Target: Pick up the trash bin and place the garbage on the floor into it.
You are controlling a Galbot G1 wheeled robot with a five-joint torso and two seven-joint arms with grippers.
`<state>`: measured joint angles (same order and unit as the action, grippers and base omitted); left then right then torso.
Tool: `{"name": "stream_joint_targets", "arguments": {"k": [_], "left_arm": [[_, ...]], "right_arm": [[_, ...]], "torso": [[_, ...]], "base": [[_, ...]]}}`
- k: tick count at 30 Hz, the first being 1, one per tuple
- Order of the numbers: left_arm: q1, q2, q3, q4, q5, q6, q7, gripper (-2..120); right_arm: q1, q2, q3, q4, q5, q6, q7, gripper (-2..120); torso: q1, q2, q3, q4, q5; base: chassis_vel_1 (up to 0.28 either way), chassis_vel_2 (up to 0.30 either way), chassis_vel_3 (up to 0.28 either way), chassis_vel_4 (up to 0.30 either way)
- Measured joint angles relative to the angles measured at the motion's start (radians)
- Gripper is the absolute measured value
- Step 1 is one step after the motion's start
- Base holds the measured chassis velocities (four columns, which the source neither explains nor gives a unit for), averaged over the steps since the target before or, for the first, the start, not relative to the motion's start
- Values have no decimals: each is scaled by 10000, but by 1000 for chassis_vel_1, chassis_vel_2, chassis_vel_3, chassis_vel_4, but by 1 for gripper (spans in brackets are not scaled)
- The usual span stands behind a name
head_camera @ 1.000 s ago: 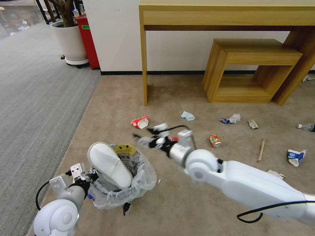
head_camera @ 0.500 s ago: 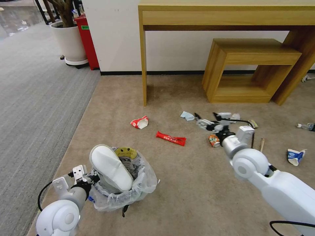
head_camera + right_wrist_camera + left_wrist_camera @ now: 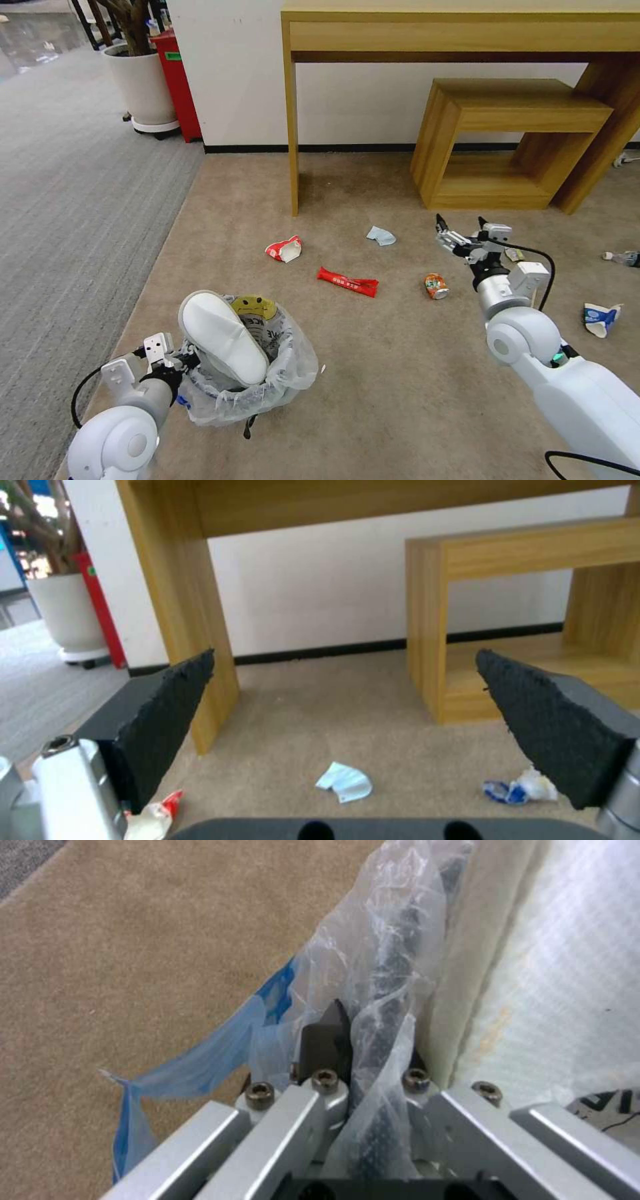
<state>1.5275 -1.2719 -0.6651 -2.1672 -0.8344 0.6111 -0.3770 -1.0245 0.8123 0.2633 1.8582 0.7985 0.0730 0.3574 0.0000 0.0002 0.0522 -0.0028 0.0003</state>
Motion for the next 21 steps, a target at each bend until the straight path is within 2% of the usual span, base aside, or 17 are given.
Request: {"name": "stream_joint_targets", "arguments": {"k": [13, 21], "left_arm": [[-21, -65, 54, 31, 72, -17, 35, 1], [-69, -38, 13, 74, 58, -27, 44, 1]], "right_arm": [[-292, 288, 222, -116, -297, 218, -399, 100], [-75, 379, -140, -316, -475, 282, -556, 100]], "torso": [[0, 0, -1, 0, -4], [0, -1, -1, 0, -3]], "base": [[0, 0, 0, 0], [-40, 26, 33, -31]]}}
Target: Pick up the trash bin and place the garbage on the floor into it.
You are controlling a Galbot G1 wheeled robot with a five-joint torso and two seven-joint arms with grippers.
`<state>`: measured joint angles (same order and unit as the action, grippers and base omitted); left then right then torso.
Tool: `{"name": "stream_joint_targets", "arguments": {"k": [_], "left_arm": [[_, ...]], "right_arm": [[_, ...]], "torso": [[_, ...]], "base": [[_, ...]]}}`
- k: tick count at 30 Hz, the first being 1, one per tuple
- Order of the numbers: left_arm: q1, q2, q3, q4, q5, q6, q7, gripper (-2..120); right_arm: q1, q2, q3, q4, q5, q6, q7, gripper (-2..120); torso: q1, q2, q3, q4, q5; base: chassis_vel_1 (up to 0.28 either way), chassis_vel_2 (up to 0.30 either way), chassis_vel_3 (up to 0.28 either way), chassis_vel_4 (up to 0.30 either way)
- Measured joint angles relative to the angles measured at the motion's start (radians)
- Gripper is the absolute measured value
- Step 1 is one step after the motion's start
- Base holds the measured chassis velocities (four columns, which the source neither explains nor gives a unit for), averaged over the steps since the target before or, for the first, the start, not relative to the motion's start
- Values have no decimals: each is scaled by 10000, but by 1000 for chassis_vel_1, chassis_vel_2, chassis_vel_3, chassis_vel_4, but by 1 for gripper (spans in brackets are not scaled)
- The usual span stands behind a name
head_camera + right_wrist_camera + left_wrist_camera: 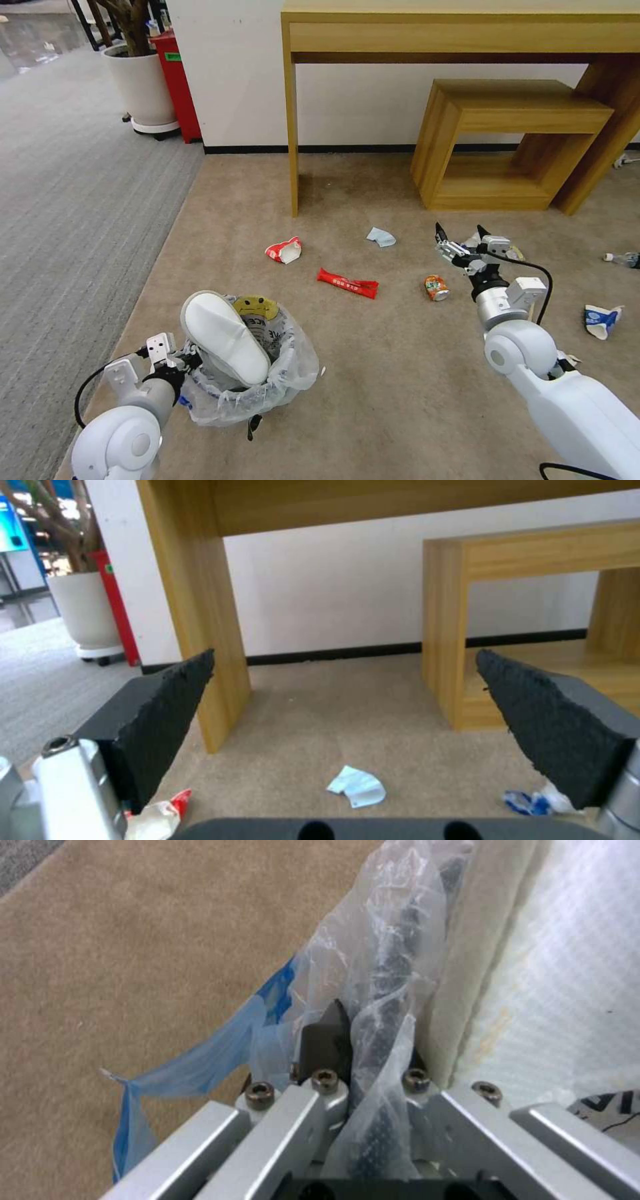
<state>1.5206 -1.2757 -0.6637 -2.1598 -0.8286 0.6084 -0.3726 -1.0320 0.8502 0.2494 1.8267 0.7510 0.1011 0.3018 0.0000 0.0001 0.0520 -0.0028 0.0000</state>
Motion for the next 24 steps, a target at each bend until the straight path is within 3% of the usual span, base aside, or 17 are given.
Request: {"name": "stream_joint_targets", "arguments": {"k": [24], "left_arm": [[-97, -1, 28, 164, -12, -34, 14, 1]], "right_arm": [[340, 66, -470, -291, -160, 37, -121, 100]], "torso": [[0, 0, 1, 1, 0]], "base": [[-86, 87, 83, -89]]}}
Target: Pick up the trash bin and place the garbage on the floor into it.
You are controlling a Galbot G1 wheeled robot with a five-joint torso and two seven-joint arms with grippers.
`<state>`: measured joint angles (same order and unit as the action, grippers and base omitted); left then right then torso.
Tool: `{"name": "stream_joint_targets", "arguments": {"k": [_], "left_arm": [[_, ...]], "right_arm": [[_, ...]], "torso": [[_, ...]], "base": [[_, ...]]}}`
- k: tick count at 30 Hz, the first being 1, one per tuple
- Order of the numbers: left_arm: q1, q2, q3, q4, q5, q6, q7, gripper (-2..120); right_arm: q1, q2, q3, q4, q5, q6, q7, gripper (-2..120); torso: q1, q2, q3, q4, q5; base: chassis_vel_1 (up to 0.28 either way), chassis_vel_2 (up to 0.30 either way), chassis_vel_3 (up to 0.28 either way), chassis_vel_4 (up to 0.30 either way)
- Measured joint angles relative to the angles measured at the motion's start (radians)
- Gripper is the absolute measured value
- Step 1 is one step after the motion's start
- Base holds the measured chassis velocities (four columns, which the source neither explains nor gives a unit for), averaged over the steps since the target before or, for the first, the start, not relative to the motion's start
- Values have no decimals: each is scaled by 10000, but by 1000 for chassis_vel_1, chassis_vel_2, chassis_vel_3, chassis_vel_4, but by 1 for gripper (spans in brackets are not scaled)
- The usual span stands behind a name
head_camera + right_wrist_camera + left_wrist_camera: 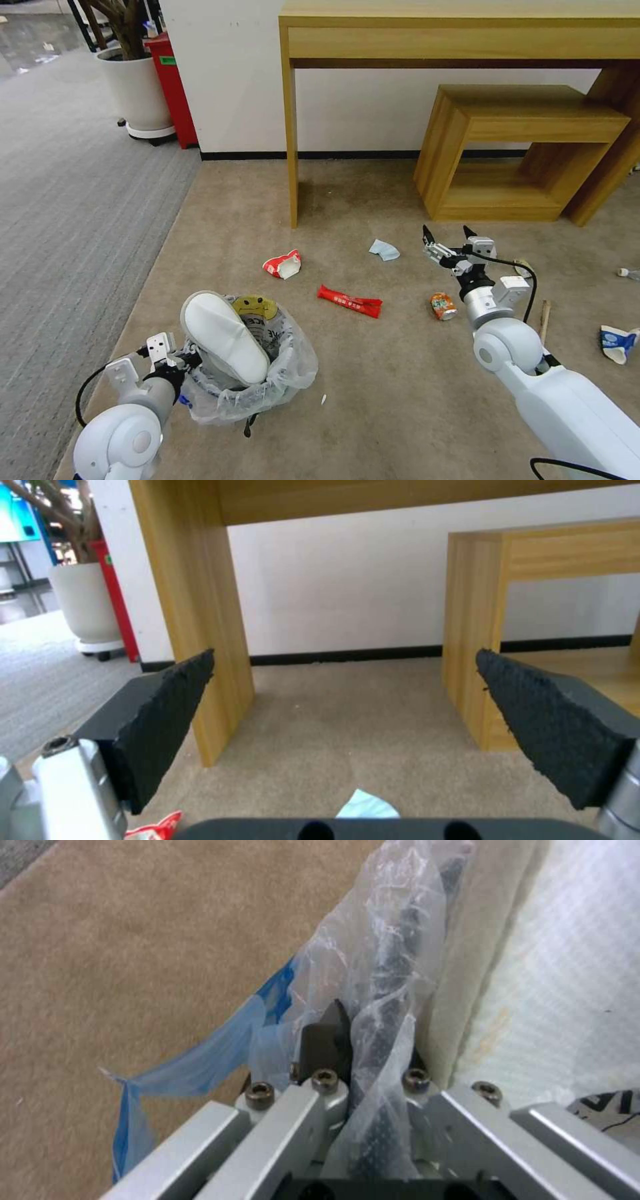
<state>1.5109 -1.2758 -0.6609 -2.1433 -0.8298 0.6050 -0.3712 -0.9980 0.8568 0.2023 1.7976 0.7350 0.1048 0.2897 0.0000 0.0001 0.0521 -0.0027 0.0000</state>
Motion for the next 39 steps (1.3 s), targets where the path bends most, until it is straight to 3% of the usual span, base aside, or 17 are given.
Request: {"name": "stream_joint_targets", "arguments": {"k": [14, 30, 33, 39], "left_arm": [[36, 449, -303, -493, -676, 147, -296, 1], [73, 408, -325, -512, -650, 158, -318, 1], [66, 391, -299, -470, -623, 151, -307, 1], [41, 287, -235, -319, -502, 112, -283, 1]], "right_arm": [[-192, -57, 86, 191, -69, -36, -25, 100], [-291, -93, 95, 137, -238, -8, -246, 100], [-234, -206, -66, 5, -218, 188, -696, 100], [25, -1185, -1179, -296, 1225, 178, -3160, 100]], "torso": [[0, 0, 0, -1, 0], [0, 0, 0, 0, 0], [0, 0, 2, 0, 2], [0, 0, 1, 2, 3]], "base": [[-140, 143, 139, -142], [-131, 137, 139, -131], [-148, 120, 128, -124], [-46, 41, 39, -50]]}}
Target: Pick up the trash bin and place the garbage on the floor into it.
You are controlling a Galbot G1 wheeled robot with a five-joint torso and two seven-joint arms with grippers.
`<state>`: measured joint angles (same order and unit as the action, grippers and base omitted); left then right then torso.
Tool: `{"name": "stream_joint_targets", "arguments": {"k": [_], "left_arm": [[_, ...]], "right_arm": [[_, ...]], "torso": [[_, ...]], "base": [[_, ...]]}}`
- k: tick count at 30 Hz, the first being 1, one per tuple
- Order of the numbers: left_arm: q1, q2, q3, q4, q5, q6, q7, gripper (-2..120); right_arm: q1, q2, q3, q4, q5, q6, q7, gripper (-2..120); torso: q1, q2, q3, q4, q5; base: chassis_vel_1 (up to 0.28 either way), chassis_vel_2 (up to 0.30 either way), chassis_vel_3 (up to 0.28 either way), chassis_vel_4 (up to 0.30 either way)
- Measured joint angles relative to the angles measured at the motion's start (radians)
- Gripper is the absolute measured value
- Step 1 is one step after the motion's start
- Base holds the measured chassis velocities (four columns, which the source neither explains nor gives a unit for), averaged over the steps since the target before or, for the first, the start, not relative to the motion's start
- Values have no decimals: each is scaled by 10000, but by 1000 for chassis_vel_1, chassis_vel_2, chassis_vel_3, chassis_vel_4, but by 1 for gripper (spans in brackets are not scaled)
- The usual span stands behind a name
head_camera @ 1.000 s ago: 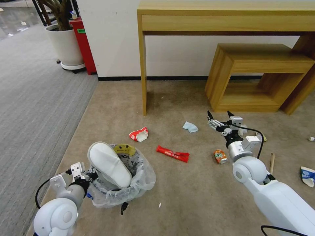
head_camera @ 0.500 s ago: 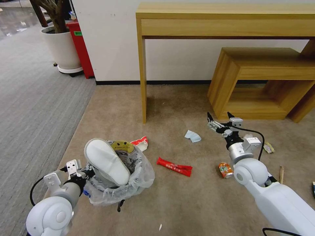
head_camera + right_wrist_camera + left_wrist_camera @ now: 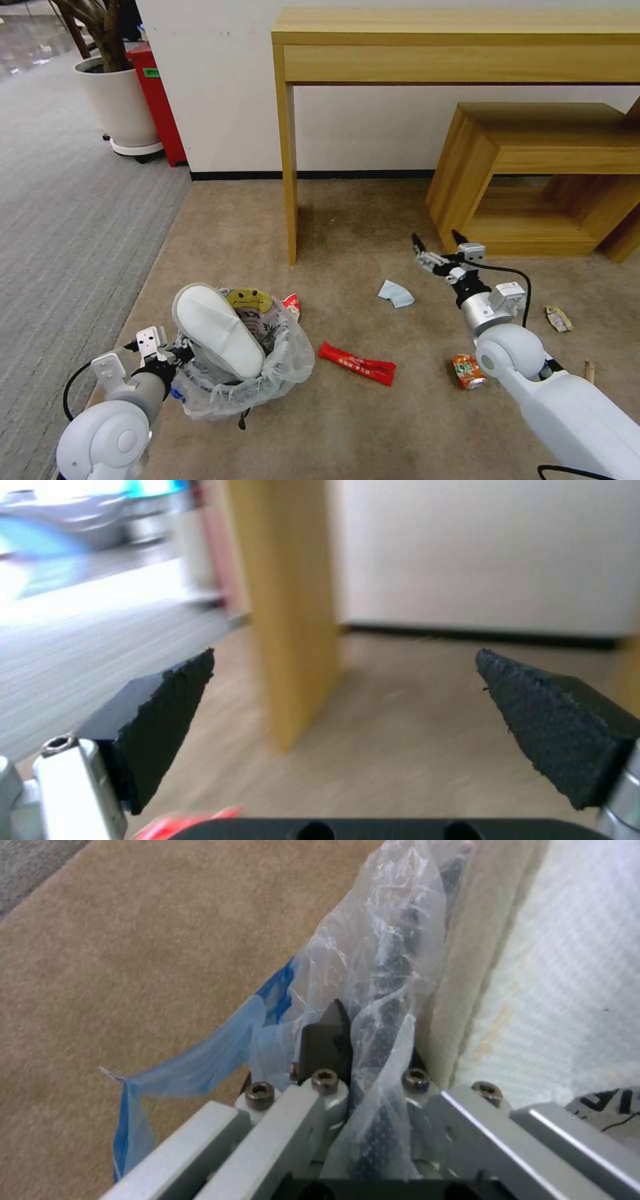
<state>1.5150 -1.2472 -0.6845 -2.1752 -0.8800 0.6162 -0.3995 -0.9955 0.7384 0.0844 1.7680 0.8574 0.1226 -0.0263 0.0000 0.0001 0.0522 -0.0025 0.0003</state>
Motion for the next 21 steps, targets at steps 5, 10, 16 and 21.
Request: {"name": "stream_joint_targets", "arguments": {"k": [5, 10, 16, 21], "left_arm": [[-1, -118, 58, 112, 154, -65, 80, 1], [-10, -225, 99, 213, 289, -147, 140, 1], [-54, -367, 181, 331, 436, -194, 198, 1], [-78, -479, 264, 429, 584, -238, 254, 1]], "right_arm": [[252, -1112, -1305, -678, 602, 69, -2555, 100], [458, -1758, -2139, -1955, 112, 469, -4938, 100], [547, -1870, -2561, -3147, -1173, 877, -6179, 92], [705, -1331, -2914, -4101, -2128, 1198, -6203, 92]], "torso": [[-1, 0, -2, -2, 0], [0, 0, -1, -3, -1], [0, 0, -1, -3, -1], [0, 0, -1, -3, -3]], "base": [[0, 0, 0, 0], [0, 0, 0, 0], [0, 0, 0, 0], [0, 0, 0, 0]]}}
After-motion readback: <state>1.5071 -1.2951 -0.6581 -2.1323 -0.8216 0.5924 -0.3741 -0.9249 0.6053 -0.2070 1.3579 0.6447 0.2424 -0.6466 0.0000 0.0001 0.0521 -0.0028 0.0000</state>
